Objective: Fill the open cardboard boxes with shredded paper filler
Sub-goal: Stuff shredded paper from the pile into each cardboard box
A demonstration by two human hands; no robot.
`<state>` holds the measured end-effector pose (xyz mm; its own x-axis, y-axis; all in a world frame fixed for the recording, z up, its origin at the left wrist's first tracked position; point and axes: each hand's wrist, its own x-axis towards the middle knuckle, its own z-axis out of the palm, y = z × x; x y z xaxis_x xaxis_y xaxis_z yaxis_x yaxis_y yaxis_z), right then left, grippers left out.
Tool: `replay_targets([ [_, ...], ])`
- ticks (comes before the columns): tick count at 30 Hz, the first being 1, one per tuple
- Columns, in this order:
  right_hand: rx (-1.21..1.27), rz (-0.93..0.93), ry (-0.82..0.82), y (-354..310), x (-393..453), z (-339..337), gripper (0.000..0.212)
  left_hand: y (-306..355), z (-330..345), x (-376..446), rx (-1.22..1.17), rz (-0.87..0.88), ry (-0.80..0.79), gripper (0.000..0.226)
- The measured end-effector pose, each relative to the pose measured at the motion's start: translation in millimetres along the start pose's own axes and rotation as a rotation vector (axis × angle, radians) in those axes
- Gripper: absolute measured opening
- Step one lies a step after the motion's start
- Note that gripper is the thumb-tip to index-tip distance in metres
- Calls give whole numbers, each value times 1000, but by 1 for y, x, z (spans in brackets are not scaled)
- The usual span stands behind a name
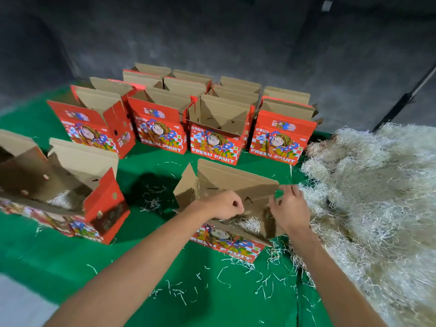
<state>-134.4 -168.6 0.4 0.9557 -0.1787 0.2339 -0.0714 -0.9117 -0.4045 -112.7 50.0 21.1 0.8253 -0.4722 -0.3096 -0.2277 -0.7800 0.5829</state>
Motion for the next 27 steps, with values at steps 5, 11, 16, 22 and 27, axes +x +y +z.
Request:
replay_targets([
  [5,302,272,-168,19,-10,17,29,-4,23,-27,-33,-109,12,35],
  [11,431,243,-175,0,-25,20,39,-10,25,-62,-38,-203,108,29],
  [16,583,227,-190,-41,-42,38,28,-26,11,-93,-23,-286,128,28],
  [22,609,144,-233,-95,-61,58,29,-60,-2,-134,-10,-357,180,29],
  [27,576,158,-282,-129,-65,78,52,-88,-9,-154,-3,-403,181,31],
])
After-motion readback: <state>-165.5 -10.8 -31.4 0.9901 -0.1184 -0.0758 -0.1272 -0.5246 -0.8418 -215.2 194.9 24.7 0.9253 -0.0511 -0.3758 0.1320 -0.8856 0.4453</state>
